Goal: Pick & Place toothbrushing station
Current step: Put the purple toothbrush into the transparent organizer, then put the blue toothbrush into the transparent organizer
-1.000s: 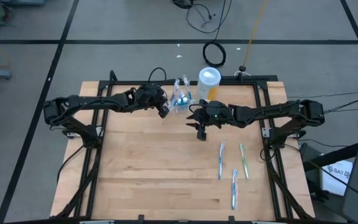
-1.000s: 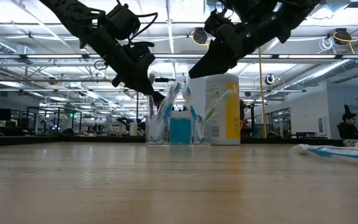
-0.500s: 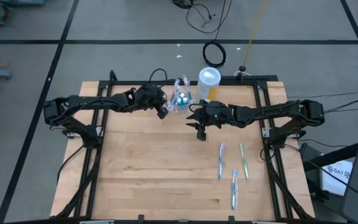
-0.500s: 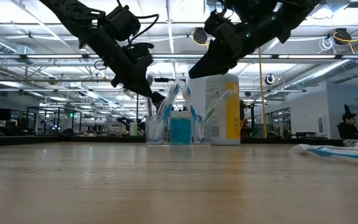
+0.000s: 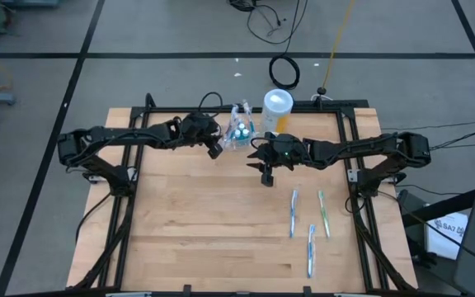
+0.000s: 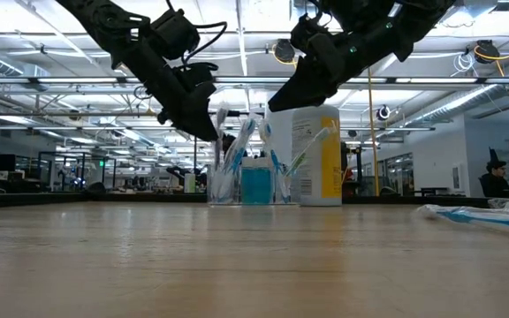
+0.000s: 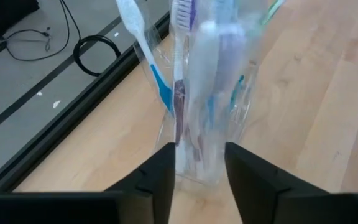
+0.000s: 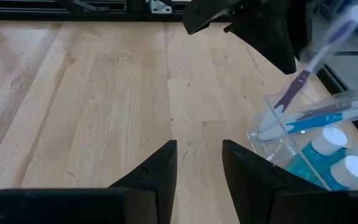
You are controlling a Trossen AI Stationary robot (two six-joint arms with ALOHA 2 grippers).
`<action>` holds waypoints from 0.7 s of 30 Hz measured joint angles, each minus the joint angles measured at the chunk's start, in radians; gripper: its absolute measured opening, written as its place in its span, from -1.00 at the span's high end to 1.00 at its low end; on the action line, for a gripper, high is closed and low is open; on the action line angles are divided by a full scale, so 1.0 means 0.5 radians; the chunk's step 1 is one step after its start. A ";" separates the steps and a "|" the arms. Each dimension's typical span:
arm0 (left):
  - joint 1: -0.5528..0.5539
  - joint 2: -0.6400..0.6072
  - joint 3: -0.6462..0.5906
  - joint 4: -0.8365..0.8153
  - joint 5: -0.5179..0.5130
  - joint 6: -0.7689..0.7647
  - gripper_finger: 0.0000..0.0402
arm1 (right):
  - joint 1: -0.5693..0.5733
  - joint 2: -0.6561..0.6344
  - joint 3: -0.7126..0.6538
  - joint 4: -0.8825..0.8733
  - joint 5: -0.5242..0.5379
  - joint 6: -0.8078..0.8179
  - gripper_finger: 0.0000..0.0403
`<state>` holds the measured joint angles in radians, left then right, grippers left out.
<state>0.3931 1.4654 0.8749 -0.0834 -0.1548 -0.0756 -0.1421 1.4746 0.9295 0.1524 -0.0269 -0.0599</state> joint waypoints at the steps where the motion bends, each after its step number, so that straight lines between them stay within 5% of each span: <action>1: -0.005 0.000 0.000 0.001 -0.001 -0.014 0.25 | 0.000 0.000 0.000 0.000 -0.001 0.021 0.41; 12: -0.141 -0.314 0.000 -0.227 0.001 -0.140 0.11 | 0.078 0.001 -0.001 -0.328 0.001 0.306 0.41; 21: -0.341 -0.407 0.000 -0.406 0.040 -0.291 0.11 | 0.396 0.002 -0.003 -0.425 0.197 0.637 0.41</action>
<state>0.2224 1.2620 0.8749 -0.2865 -0.1347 -0.2212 0.0561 1.4754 0.9279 -0.0603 0.0718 0.2587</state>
